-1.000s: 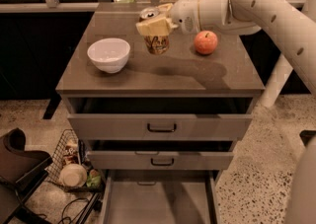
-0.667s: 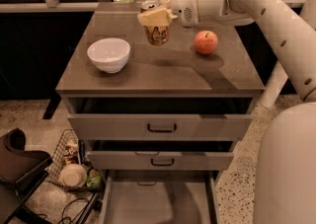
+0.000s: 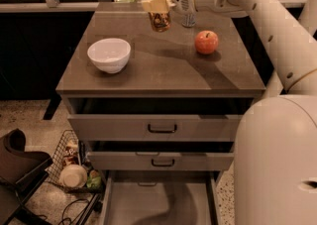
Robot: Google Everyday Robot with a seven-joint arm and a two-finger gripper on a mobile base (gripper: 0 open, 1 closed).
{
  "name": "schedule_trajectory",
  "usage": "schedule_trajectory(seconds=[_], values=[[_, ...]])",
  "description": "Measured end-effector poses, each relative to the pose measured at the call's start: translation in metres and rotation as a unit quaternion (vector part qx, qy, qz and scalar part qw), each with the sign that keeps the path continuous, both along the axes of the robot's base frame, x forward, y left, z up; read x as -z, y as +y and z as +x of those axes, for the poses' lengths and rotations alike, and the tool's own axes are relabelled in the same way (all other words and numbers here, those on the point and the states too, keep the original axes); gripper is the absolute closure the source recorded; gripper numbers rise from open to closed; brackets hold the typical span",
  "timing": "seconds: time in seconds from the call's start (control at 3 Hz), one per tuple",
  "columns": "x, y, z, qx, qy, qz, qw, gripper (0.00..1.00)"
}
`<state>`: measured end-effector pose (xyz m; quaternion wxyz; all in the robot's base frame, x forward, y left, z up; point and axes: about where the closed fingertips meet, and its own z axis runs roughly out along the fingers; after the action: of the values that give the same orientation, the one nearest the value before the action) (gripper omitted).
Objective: Pick orange can from bottom drawer and place on counter
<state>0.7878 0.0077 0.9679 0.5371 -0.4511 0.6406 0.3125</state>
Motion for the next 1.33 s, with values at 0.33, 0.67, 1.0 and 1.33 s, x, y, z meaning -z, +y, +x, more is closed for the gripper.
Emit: schedule_trajectory(seconds=[0.33,0.67,1.0,1.33], values=[[0.008,0.008,0.027,0.053,-0.005,0.002,0.9986,1.00],[0.022,0.017,0.041,0.090,-0.005,-0.003,0.9959,1.00],[0.044,0.011,0.053,0.129,0.012,0.013,0.9915,1.00],[0.061,0.000,0.060,0.159,0.020,0.048,0.9860,1.00]])
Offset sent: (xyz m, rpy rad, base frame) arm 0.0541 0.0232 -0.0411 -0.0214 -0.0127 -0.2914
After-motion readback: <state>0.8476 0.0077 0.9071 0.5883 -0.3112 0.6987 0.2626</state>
